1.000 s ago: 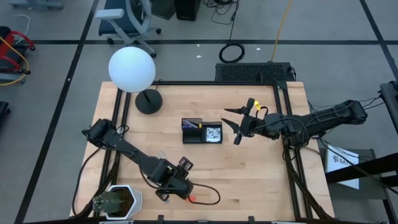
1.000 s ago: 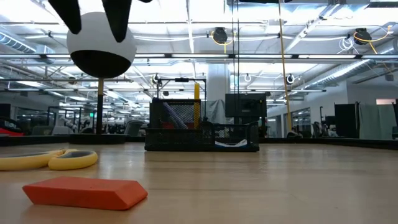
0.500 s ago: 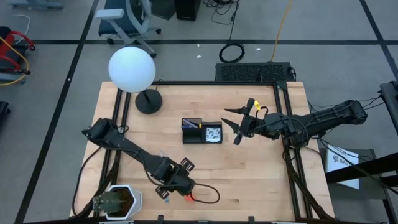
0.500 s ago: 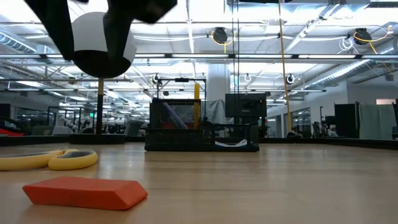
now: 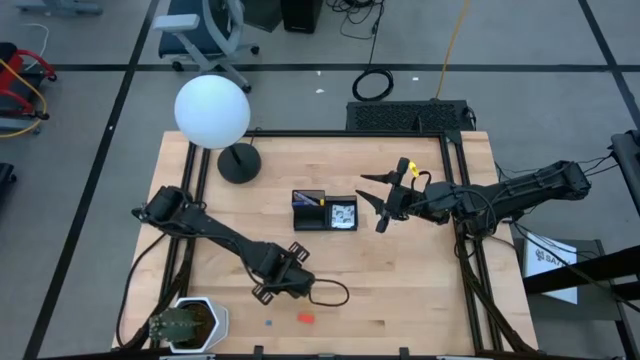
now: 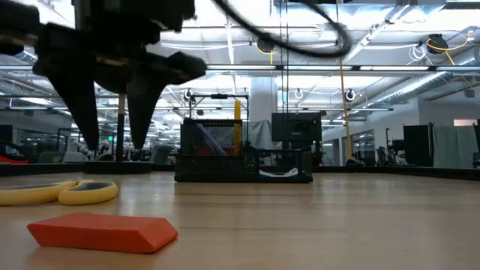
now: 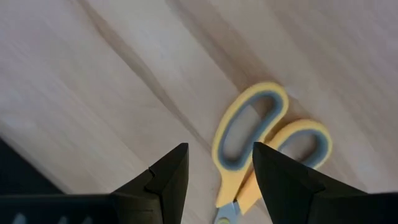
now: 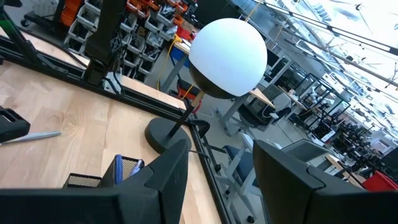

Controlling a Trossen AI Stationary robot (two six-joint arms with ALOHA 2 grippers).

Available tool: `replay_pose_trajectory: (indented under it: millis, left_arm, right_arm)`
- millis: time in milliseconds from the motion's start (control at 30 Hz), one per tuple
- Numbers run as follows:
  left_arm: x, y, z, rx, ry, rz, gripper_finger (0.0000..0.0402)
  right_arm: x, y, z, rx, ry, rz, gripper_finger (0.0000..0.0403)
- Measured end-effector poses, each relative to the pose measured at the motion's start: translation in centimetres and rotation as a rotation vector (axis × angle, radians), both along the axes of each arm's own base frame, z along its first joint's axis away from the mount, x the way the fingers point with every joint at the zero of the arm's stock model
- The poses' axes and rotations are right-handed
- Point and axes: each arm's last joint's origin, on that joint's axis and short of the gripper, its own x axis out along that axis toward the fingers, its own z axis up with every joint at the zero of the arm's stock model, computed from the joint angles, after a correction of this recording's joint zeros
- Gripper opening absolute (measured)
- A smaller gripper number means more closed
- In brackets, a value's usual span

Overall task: Pick and place office supplies into organizer
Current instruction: Put the yellow scissors into the desk organizer

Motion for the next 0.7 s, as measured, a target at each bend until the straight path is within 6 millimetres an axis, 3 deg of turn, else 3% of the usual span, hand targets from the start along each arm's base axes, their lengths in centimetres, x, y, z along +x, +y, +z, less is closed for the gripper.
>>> replay_pose_trajectory:
  millis: [367, 567, 700]
  left_arm:
    - [0.27, -0.46, -0.07, -0.043, -0.038, 0.065, 0.0184]
    - [0.43, -0.43, -0.04, -0.061, -0.049, 0.171, 0.0184]
    - [0.45, -0.46, -0.03, -0.077, -0.055, 0.343, 0.0184]
  right_arm:
    - [0.0, 0.0, 0.0, 0.0, 0.0, 0.0, 0.0171]
    - [0.0, 0.0, 0.0, 0.0, 0.0, 0.0, 0.0171]
    - [0.0, 0.0, 0.0, 0.0, 0.0, 0.0, 0.0171]
